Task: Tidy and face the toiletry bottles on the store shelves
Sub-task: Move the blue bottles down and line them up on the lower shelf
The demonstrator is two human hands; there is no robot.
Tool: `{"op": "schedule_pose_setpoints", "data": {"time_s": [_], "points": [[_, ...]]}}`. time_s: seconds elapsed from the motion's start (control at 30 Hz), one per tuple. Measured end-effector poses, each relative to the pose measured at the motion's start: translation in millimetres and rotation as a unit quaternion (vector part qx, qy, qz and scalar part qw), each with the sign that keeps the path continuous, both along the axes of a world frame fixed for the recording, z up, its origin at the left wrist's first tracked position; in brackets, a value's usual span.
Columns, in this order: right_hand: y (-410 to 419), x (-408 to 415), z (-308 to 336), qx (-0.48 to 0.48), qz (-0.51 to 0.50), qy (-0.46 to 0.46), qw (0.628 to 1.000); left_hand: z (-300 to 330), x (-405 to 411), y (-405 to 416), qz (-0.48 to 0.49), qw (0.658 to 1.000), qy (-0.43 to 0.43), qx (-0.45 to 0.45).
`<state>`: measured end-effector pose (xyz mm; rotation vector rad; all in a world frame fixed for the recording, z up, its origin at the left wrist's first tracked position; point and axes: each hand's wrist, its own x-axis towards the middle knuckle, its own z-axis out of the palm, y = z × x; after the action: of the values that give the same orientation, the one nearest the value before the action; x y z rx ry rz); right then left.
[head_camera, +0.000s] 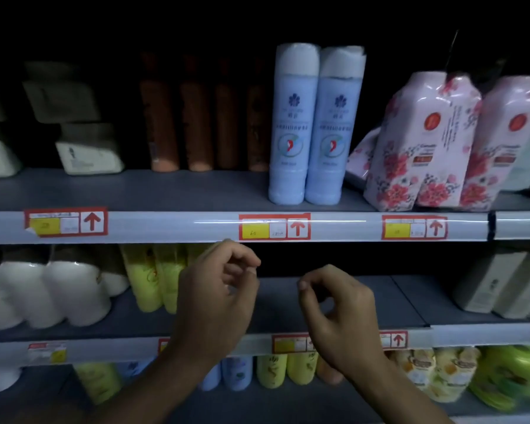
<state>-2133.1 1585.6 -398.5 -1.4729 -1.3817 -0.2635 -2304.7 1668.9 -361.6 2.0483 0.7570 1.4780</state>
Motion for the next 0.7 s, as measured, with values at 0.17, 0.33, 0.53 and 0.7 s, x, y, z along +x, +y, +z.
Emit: {"op": "schedule_pose_setpoints", "data": {"time_s": [0.17, 0.33, 0.53, 0.7], "points": [[-8.5, 2.6, 37.4, 0.073, 0.004, 0.005, 0.997, 42.0, 18.7, 8.0, 0.008, 0.997, -0.052, 0.063], [9.6, 18.9, 90.2, 0.092, -0.058, 0.002, 0.994, 84.6, 48.4, 38.5, 0.017, 0.998, -0.029, 0.059], [57.7, 38.0, 128.3, -0.012, -0.016, 0.164, 0.986, 101.5, 85.5, 79.3, 0.006, 0.999, 0.033, -0.032], [78.8, 45.7, 137.8, -0.016, -0.044, 0.166, 0.985, 95.5, 97.7, 87.2, 0.005, 0.999, 0.002, -0.038]]}}
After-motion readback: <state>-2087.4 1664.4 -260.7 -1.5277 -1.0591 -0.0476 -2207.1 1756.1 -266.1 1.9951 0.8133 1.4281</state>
